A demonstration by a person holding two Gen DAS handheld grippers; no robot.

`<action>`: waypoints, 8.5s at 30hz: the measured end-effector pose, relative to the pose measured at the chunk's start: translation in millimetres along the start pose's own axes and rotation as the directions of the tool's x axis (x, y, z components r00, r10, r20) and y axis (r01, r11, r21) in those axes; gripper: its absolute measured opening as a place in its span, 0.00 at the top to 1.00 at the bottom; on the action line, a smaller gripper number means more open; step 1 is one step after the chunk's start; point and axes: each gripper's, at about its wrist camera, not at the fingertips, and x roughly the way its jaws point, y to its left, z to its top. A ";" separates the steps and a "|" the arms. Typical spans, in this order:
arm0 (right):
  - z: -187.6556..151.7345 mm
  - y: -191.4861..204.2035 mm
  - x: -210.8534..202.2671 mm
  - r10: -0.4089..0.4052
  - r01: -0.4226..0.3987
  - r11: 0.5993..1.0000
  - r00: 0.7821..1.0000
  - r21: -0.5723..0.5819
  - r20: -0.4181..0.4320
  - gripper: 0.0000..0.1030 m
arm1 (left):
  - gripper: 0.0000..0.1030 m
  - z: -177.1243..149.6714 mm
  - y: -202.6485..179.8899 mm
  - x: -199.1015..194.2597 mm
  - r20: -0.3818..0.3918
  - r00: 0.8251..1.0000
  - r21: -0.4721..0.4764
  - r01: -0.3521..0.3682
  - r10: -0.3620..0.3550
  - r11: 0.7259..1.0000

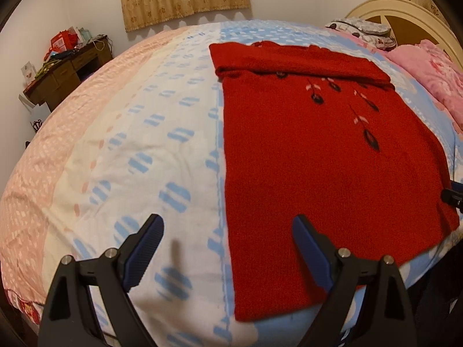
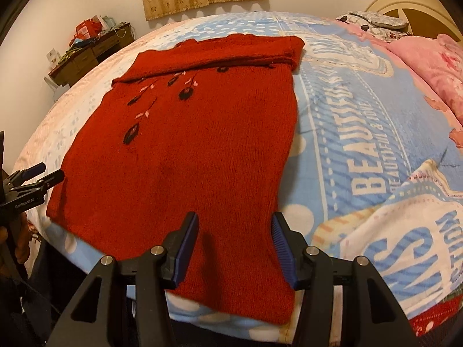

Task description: Fold small clothes

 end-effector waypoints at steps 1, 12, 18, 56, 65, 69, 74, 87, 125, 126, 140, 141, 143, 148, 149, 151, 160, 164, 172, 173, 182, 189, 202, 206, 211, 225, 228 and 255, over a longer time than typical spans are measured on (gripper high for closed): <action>-2.5 0.2 -0.5 -0.004 0.004 1.000 1.000 -0.006 -0.003 0.49 | 0.10 -3.4 0.6 -1.4 -0.004 1.000 -0.003 0.004 -0.004 1.000; -29.0 -4.6 -7.2 -0.052 0.050 0.997 0.998 -0.051 -0.024 0.49 | 0.25 -19.9 12.0 -3.3 -0.056 0.990 -0.076 0.123 -0.127 0.989; -37.3 -14.3 -6.9 -0.045 0.045 0.999 0.998 -0.025 -0.035 0.49 | 0.37 -24.9 10.5 -3.9 -0.062 0.984 -0.104 0.157 -0.164 0.982; -45.8 -24.0 -4.4 -0.007 0.007 1.000 1.000 0.013 -0.023 0.92 | 0.91 -33.1 8.2 -7.7 -0.050 0.972 -0.100 0.222 -0.228 0.970; -41.2 -6.5 -22.2 -0.069 0.072 0.996 0.996 -0.058 0.050 0.94 | 0.93 -25.2 15.9 -17.8 -0.024 0.968 -0.103 0.245 -0.249 0.964; -38.8 -0.5 -29.9 -0.073 0.079 0.994 0.995 -0.078 0.070 0.94 | 0.93 -23.1 18.3 -22.1 -0.008 0.967 -0.105 0.251 -0.254 0.962; -36.3 6.5 -38.6 -0.074 0.084 0.992 0.993 -0.096 0.096 0.94 | 0.93 -19.3 20.8 -26.3 0.007 0.965 -0.108 0.263 -0.263 0.959; -17.6 9.6 -53.1 -0.027 0.037 0.997 0.990 -0.067 0.138 0.94 | 0.93 -3.6 22.3 -32.5 0.041 0.954 -0.102 0.299 -0.296 0.949; 197.1 -26.3 -97.2 0.030 -0.041 0.999 0.923 0.021 0.384 0.95 | 0.97 186.0 52.8 -21.9 0.287 0.915 -0.167 0.338 -0.283 0.926; 205.0 -25.7 -95.5 0.027 -0.037 0.999 0.922 0.019 0.387 0.95 | 0.97 196.1 52.7 -18.3 0.292 0.916 -0.167 0.332 -0.275 0.928; 290.8 -52.1 -13.5 -0.003 -0.024 0.996 0.949 0.082 0.316 0.95 | 1.00 278.0 40.6 65.4 0.230 0.946 -0.172 0.270 -0.228 0.947; 295.5 -56.4 -4.0 -0.006 -0.023 0.996 0.953 0.091 0.304 0.95 | 1.00 284.7 40.7 78.1 0.218 0.948 -0.177 0.272 -0.232 0.946; 307.2 -67.6 20.6 0.001 -0.034 0.992 0.963 0.120 0.268 0.95 | 1.00 292.9 40.3 96.1 0.194 0.953 -0.181 0.268 -0.233 0.946; 322.4 -86.1 77.1 -0.004 -0.026 0.986 0.984 0.166 0.180 0.95 | 1.00 290.6 35.3 127.6 0.137 0.959 -0.136 0.268 -0.250 0.954; 322.6 -90.8 89.4 -0.005 -0.023 0.984 0.987 0.177 0.158 0.95 | 1.00 285.5 33.4 128.1 0.121 0.956 -0.111 0.281 -0.268 0.953; 321.0 -94.0 101.3 -0.015 -0.009 0.985 0.990 0.171 0.140 0.95 | 0.85 272.3 29.0 123.5 0.095 0.948 -0.047 0.309 -0.303 0.950; 312.4 -95.7 118.8 -0.010 -0.010 0.985 0.993 0.169 0.117 0.95 | 0.38 231.7 13.3 113.2 0.049 0.955 0.046 0.289 -0.291 0.956; 312.4 -89.6 112.9 -0.011 -0.008 0.988 0.992 0.151 0.127 0.95 | 0.82 230.8 2.4 134.4 -0.024 0.949 0.043 0.315 -0.314 0.948; 321.9 -90.0 91.9 -0.008 -0.017 0.990 0.984 0.139 0.179 0.95 | 0.92 247.9 17.2 105.5 0.073 0.943 -0.016 0.326 -0.324 0.945; 326.0 -90.2 89.9 -0.006 -0.021 0.989 0.982 0.143 0.189 0.95 | 0.92 251.3 20.0 104.4 0.087 0.942 -0.027 0.328 -0.325 0.944; 358.4 -87.3 122.7 -0.033 0.006 0.987 0.985 0.158 0.171 0.95 | 0.92 298.8 19.4 143.1 0.115 0.962 -0.072 0.257 -0.248 0.964; 357.6 -111.3 156.6 -0.119 0.091 0.967 0.987 0.237 0.109 0.93 | 0.81 300.9 11.9 180.3 0.082 0.977 -0.111 0.207 -0.199 0.972; 328.9 -44.2 159.5 0.026 -0.026 1.000 1.000 -0.002 0.007 0.51 | 0.28 267.3 9.7 138.2 0.131 0.991 -0.047 0.024 -0.018 0.999; 350.8 -50.8 190.6 -0.096 0.096 0.995 0.995 0.038 0.001 0.51 | 0.26 266.0 0.1 153.4 0.096 0.994 -0.032 -0.053 0.055 0.998; 349.7 -65.6 154.3 -0.051 0.036 0.991 0.993 0.130 0.111 0.51 | 0.26 250.3 15.7 141.6 0.083 0.996 -0.082 -0.025 0.031 0.996; 239.6 -76.6 91.9 -0.060 0.051 0.991 0.995 0.120 0.074 0.51 | 0.39 185.9 24.5 104.2 0.066 0.996 -0.084 0.065 -0.060 0.994; 222.4 -84.1 95.1 -0.055 0.047 0.987 0.997 0.156 0.047 0.51 | 0.51 176.3 17.8 106.0 0.047 0.994 -0.078 0.101 -0.097 0.992; 170.2 -70.3 82.3 -0.036 0.032 0.997 0.997 0.072 0.064 0.96 | 0.84 158.7 14.2 107.8 0.053 0.983 -0.063 0.177 -0.173 0.982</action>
